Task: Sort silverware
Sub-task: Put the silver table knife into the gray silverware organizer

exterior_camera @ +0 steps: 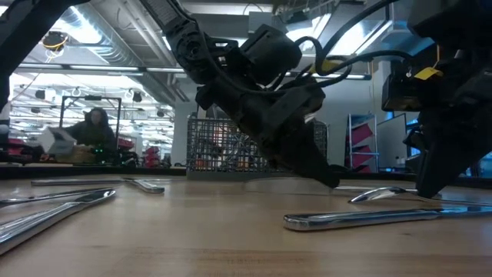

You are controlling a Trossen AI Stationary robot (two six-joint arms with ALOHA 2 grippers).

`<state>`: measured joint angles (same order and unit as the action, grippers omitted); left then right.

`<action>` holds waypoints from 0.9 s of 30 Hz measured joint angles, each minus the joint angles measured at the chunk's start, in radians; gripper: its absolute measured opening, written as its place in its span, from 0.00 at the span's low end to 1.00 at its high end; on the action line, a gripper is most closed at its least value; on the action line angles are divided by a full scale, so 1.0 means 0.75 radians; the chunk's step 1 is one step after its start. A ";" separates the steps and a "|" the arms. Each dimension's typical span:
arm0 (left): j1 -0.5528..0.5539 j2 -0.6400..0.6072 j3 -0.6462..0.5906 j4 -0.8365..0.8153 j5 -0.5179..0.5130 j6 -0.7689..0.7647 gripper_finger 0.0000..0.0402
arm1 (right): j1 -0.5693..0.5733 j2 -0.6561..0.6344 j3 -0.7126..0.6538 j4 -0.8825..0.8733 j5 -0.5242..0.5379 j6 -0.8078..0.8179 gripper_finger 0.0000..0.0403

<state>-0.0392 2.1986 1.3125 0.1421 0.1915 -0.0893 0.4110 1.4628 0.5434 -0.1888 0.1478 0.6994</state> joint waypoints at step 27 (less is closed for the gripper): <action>-0.056 0.001 0.007 -0.085 -0.241 0.129 0.17 | 0.001 0.003 -0.001 0.013 -0.011 0.004 0.04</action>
<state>-0.0814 2.1992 1.3177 0.0784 0.0109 0.0071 0.4114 1.4651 0.5430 -0.1791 0.1398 0.7021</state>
